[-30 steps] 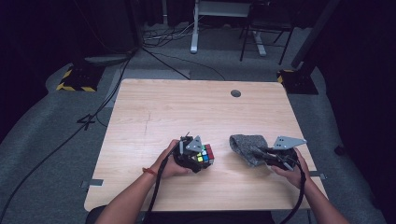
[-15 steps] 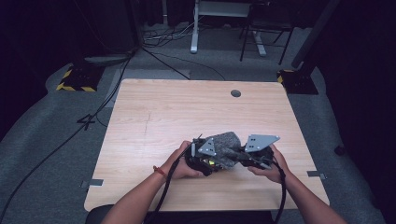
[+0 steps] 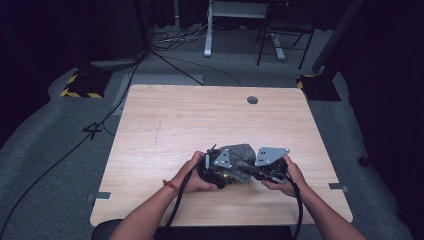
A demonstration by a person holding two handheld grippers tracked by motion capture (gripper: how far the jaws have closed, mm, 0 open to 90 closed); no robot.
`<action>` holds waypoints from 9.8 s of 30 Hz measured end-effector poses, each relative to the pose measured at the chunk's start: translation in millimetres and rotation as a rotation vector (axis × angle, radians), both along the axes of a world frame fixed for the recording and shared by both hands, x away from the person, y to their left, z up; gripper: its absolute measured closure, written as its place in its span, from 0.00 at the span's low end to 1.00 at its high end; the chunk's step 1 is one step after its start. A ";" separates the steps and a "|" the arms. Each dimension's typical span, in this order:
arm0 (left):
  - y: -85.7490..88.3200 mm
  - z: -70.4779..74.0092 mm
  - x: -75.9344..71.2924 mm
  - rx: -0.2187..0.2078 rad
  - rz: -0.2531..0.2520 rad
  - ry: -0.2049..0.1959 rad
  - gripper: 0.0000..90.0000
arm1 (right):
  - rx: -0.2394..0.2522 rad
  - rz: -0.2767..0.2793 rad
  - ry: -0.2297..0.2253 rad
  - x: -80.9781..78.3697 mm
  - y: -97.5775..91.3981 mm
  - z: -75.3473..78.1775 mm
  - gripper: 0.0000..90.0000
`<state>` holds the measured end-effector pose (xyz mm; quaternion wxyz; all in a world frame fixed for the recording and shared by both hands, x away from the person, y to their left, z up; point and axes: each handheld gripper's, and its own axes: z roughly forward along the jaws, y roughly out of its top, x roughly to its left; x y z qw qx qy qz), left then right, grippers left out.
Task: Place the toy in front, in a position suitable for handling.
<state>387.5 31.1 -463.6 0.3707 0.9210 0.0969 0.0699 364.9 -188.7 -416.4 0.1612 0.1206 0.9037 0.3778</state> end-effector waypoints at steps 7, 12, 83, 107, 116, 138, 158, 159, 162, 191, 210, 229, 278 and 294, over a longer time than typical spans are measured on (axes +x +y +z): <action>5.4 4.2 4.8 -0.014 0.025 -0.010 0.38 | -0.003 -0.033 0.010 5.5 -10.8 -4.5 0.87; 2.7 2.9 4.8 0.014 0.040 -0.022 0.38 | 0.020 0.017 -0.002 -3.4 -4.2 3.0 0.87; -3.9 13.5 -9.3 -0.034 -0.025 -0.075 0.37 | 0.229 0.050 0.016 -3.6 -8.4 -1.0 0.87; -1.2 14.5 -8.9 -0.011 -0.017 -0.079 0.37 | 0.230 0.090 0.037 -8.5 -3.2 1.9 0.88; -2.2 17.0 -11.9 -0.036 -0.023 -0.089 0.37 | 0.196 0.019 0.033 -1.2 -6.2 0.8 0.88; 2.8 23.1 -9.8 -0.046 0.000 -0.109 0.37 | 0.228 0.083 0.015 -12.9 -5.5 5.5 0.88; 5.4 31.9 -19.8 -0.082 -0.037 -0.122 0.37 | 0.168 -0.026 0.052 9.4 -19.5 -10.3 0.88; 6.7 33.4 -19.7 -0.089 -0.034 -0.129 0.37 | 0.157 -0.028 0.061 9.7 -19.9 -12.2 0.88; 11.1 38.1 -18.8 -0.109 -0.029 -0.128 0.37 | 0.133 -0.026 0.075 10.9 -20.1 -18.0 0.88; -2.3 23.6 -17.3 -0.028 -0.016 -0.144 0.37 | 0.185 0.044 -0.015 -9.5 -6.4 4.9 0.88; 11.3 30.7 -15.6 -0.126 -0.040 -0.123 0.37 | 0.260 0.077 0.169 14.5 -28.5 -16.6 0.88; 2.8 25.3 -17.8 -0.067 -0.036 -0.143 0.37 | 0.258 0.067 0.031 -5.0 -14.3 3.8 0.88; 1.5 23.1 -17.7 -0.062 -0.081 -0.142 0.37 | 0.422 0.122 0.198 10.1 -25.7 -9.2 0.88; 10.3 31.5 -12.6 -0.127 -0.038 -0.135 0.37 | 0.246 0.036 0.147 13.2 -22.7 -19.8 0.88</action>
